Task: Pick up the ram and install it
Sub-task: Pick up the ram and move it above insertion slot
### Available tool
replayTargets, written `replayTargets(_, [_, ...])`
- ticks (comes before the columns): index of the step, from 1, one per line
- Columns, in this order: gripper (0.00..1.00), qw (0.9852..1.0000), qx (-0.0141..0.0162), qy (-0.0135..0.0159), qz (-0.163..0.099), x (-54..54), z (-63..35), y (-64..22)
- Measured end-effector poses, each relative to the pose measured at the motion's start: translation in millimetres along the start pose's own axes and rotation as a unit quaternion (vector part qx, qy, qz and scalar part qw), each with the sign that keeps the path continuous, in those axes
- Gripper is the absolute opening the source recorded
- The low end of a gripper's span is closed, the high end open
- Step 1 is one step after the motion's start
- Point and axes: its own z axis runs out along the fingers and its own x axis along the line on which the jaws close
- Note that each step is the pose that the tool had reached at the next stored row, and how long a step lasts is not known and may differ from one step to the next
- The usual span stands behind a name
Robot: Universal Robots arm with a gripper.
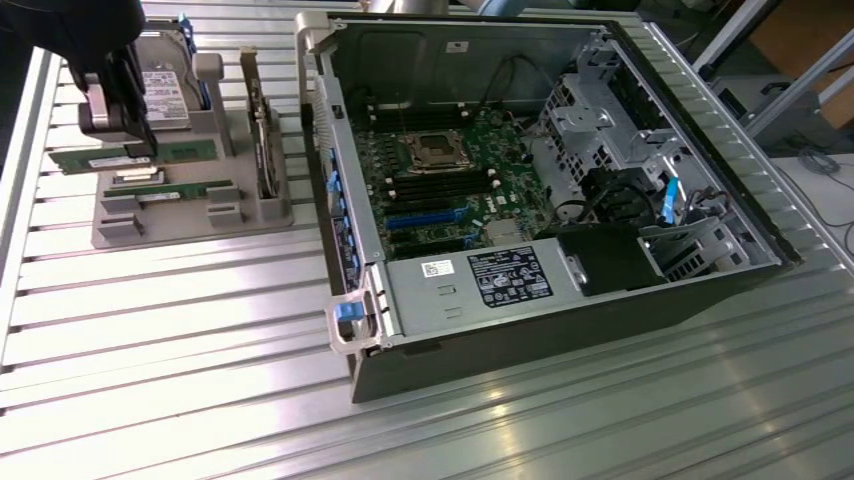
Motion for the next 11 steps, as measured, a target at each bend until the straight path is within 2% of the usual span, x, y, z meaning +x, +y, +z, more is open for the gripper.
replayTargets(11, [0.12,1.0000,0.0000,0.0000,0.000,0.1,-10.7,0.3])
